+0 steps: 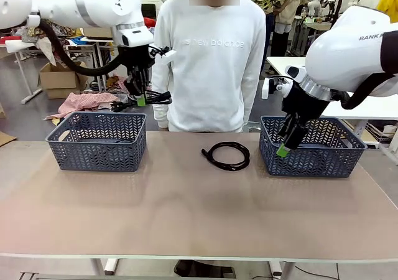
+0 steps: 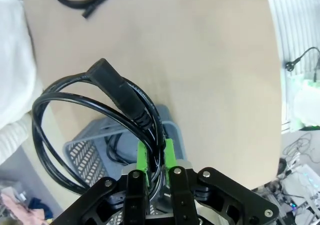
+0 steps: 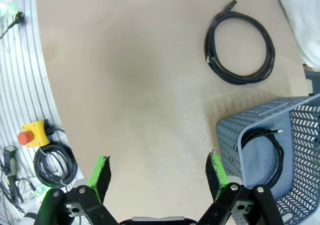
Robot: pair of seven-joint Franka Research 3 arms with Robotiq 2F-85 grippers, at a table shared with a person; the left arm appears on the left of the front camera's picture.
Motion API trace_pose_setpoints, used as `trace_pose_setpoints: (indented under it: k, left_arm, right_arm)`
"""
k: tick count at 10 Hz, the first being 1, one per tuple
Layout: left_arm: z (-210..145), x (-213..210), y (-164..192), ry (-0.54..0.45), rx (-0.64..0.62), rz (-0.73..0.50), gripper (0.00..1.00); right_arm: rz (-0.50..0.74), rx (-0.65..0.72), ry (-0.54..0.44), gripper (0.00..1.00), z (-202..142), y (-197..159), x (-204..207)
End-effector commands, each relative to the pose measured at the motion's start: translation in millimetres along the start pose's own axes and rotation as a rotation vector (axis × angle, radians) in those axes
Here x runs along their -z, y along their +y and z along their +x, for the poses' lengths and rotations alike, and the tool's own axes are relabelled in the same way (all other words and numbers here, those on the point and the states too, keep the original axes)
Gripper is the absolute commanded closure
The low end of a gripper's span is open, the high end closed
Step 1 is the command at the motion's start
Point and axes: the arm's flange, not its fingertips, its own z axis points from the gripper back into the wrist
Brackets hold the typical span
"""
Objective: Organize the cables according to human instructions.
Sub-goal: Pick up a bundle of cables and place it in the basket indicated by the human.
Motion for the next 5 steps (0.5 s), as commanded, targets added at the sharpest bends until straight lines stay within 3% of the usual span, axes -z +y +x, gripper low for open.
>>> trace_pose_setpoints:
  k: [1,2,3,5]
  left_arm:
    - [-11.4,4.1,-6.2,-0.063,-0.047,-0.005,1.00]
    - [-15.3,4.7,-5.4,-0.089,-0.131,0.004,1.00]
    - [-9.2,1.4,0.6,-0.019,-0.023,-0.005,1.00]
    - [-9.2,1.4,0.6,-0.019,-0.023,-0.005,1.00]
  right_arm:
    - [-0.001,0.000,0.002,0.00,2.7,-0.4,-1.8]
    - [-0.001,0.000,0.002,0.00,2.7,-0.4,-1.8]
    - [-0.001,0.000,0.002,0.00,2.7,-0.4,-1.8]
    - [-0.001,0.000,0.002,0.00,2.7,-0.4,-1.8]
